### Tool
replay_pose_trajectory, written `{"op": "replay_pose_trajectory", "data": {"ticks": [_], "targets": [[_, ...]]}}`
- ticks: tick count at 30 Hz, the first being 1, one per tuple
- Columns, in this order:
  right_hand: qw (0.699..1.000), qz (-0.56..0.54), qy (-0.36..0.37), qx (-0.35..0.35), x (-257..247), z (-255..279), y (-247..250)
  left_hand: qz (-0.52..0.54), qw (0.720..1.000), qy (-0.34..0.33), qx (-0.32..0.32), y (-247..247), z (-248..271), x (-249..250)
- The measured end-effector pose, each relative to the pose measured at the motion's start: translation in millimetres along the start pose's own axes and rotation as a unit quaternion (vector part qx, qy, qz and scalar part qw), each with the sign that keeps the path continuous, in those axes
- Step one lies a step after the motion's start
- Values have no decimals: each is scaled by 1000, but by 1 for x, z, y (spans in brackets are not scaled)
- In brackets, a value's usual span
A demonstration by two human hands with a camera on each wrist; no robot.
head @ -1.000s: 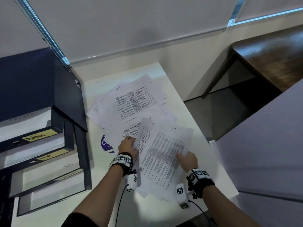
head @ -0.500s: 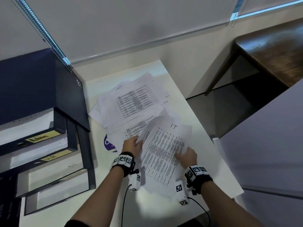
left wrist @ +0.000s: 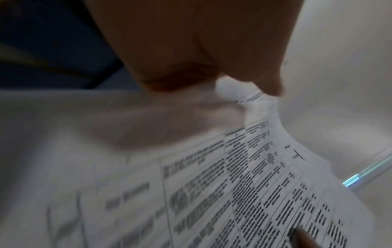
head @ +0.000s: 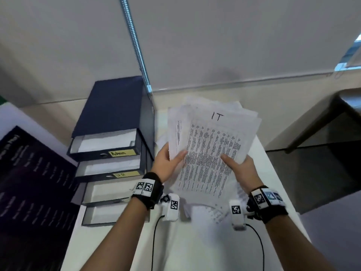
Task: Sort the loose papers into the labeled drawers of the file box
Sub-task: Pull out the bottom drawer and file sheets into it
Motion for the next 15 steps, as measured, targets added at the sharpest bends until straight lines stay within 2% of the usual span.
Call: {"op": "replay_pose_trajectory", "data": {"ticks": [4, 7, 11, 15], "targets": [[995, 29, 79, -58, -51, 15, -54, -40, 999, -14, 15, 53, 27, 18], [989, 36, 95, -109, -66, 25, -96, -1, 997, -25, 74, 101, 50, 25], [971, 33, 34, -236, -51, 42, -159, 32, 991, -7, 133, 164, 82, 4], [943, 106, 22, -314, -11, 68, -216, -26, 986, 63, 152, 211, 126, -32]]}}
Point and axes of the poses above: each hand's wrist, its own z-axis away from the middle knuckle, its own y-axis out of the back of the hand, x = y × z, the point moved 5 cm from there along -z, towards the middle knuckle, and after that the axes turned 5 degrees about -y, right-handed, at the moved point
